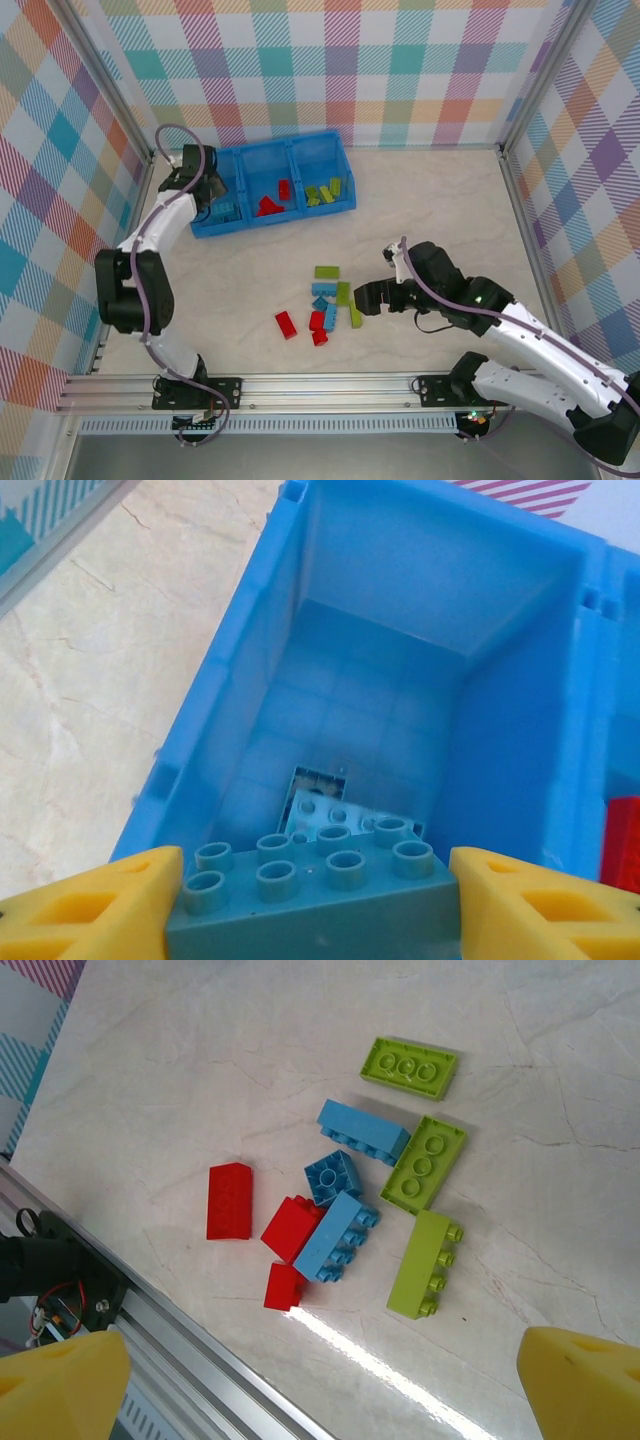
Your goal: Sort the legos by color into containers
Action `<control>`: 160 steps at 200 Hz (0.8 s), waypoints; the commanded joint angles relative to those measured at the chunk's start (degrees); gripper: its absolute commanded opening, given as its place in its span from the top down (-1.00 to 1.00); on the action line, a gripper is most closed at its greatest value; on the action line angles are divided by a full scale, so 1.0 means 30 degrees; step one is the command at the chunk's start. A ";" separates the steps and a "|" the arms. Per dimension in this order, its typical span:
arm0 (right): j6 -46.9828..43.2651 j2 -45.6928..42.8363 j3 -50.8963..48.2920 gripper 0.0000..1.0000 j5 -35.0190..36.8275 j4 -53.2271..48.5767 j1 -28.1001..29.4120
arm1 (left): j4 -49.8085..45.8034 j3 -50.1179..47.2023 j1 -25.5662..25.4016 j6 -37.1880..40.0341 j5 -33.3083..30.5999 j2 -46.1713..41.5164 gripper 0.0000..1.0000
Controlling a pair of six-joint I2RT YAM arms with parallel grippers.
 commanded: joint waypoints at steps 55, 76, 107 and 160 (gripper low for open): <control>0.1887 0.3250 0.0994 -1.00 0.2701 0.0369 -0.0061 | 0.0164 0.1891 0.0542 0.0547 0.3539 -0.1564 -0.73; 0.3557 0.6473 0.2520 -0.99 0.3658 0.0772 -0.0031 | -0.0235 0.0337 0.0130 0.1134 0.7039 -0.5082 -0.79; 0.4956 1.1575 0.5180 -0.99 0.5148 0.1337 -0.0002 | -0.2611 -0.1631 -0.3062 0.7511 0.8789 -1.0151 -0.92; 0.6125 1.8877 1.1164 -0.99 0.6697 -0.1338 0.0451 | -0.6724 -0.5825 -0.5349 1.3052 0.8911 -1.6932 -1.00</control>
